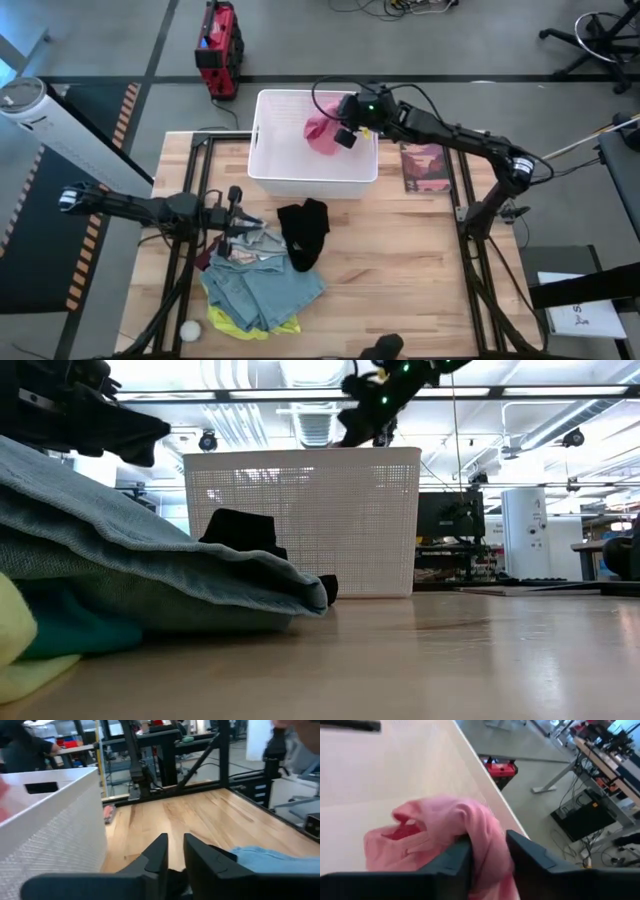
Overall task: Sort clothes
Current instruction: Put the pink underwear into the white laundry bin, then put the black underwear into the white laundry bin
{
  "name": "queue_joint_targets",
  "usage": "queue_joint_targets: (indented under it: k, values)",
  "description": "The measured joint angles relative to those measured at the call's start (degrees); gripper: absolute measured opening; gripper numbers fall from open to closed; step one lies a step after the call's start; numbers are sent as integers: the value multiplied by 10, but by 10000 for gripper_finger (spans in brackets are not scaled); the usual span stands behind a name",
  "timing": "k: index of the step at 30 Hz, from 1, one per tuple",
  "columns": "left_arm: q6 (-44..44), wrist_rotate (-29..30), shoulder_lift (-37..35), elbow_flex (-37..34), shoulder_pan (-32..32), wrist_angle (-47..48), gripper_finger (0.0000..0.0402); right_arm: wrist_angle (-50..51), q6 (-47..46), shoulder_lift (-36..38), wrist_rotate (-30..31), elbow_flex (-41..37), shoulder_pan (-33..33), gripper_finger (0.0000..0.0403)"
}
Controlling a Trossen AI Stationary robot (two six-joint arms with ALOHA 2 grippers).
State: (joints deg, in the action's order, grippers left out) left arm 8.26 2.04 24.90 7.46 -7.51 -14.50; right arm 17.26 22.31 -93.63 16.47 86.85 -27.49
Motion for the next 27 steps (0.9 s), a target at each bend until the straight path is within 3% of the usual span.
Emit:
queue_joint_targets:
  k: [5, 14, 18, 27]
  values:
    - [15, 4, 39, 1, 0, -47, 101, 9, -15, 34, 0, 0, 11, 182]
    - [-7, 4, 162, 61, 0, -43, 180, 67, -40, 118, -18, 0, 35, 268]
    - [10, 4, 239, 90, -2, -41, 197, 113, -67, 157, -77, -3, 58, 290]
    - [18, 2, 396, 150, -13, -41, 212, 125, -90, 260, -80, -122, 147, 304]
